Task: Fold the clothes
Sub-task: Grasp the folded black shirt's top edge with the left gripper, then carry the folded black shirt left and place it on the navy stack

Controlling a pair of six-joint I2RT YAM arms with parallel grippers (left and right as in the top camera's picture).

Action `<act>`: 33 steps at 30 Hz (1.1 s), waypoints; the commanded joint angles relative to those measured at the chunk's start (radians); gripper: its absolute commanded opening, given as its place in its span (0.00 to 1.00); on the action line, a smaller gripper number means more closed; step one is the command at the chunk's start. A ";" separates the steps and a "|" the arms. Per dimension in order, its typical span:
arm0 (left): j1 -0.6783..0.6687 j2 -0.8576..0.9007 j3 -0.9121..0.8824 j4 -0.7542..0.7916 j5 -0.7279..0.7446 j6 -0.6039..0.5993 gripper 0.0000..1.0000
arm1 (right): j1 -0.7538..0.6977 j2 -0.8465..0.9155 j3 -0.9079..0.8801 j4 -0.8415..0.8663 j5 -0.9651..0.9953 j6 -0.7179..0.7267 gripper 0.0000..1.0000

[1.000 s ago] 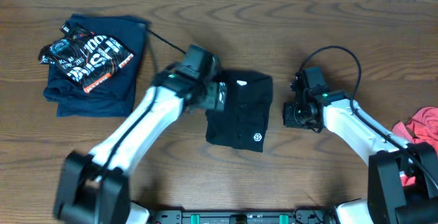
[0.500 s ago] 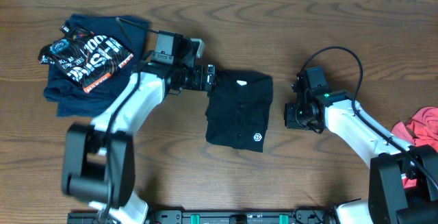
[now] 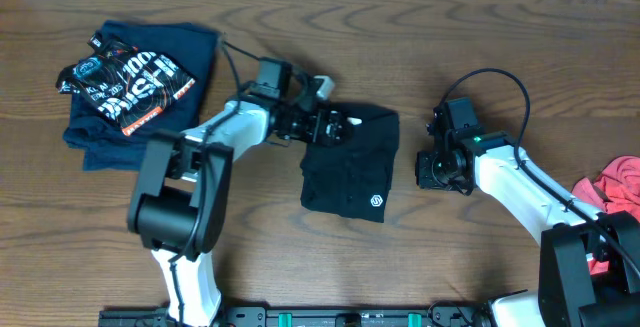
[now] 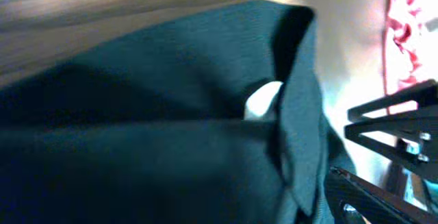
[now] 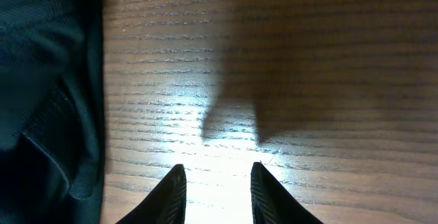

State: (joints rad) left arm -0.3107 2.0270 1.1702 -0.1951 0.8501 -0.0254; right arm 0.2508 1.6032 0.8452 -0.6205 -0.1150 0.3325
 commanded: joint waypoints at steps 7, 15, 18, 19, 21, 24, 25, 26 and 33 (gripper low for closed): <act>-0.033 0.063 -0.006 0.066 -0.008 0.006 0.12 | -0.010 -0.015 0.006 -0.017 0.007 -0.008 0.30; 0.068 -0.177 0.004 0.061 -0.186 -0.029 0.08 | -0.011 -0.015 0.006 -0.021 0.023 -0.008 0.30; 0.131 -0.292 0.004 0.058 -0.300 -0.051 0.08 | -0.013 -0.015 0.006 -0.028 0.027 -0.008 0.30; 0.156 -0.332 0.003 0.055 -0.338 -0.059 0.08 | -0.014 -0.015 0.006 -0.031 0.030 -0.008 0.30; 0.206 -0.396 0.004 0.055 -0.407 -0.062 0.08 | -0.018 -0.015 0.006 -0.034 0.034 -0.008 0.30; 0.274 -0.466 0.004 0.059 -0.503 -0.062 0.08 | -0.026 -0.015 0.006 -0.035 0.037 -0.008 0.30; 0.304 -0.489 0.004 0.063 -0.544 -0.062 0.08 | -0.028 -0.015 0.006 -0.035 0.037 -0.008 0.30; 0.322 -0.500 0.004 0.065 -0.565 -0.061 0.08 | -0.029 -0.015 0.006 -0.036 0.037 -0.008 0.30; 0.477 -0.525 0.004 0.108 -0.605 -0.062 0.08 | -0.032 -0.015 0.006 -0.035 0.040 -0.008 0.31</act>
State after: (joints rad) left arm 0.1234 1.5223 1.1645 -0.1101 0.2855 -0.0788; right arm 0.2306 1.6032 0.8452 -0.6556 -0.0887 0.3325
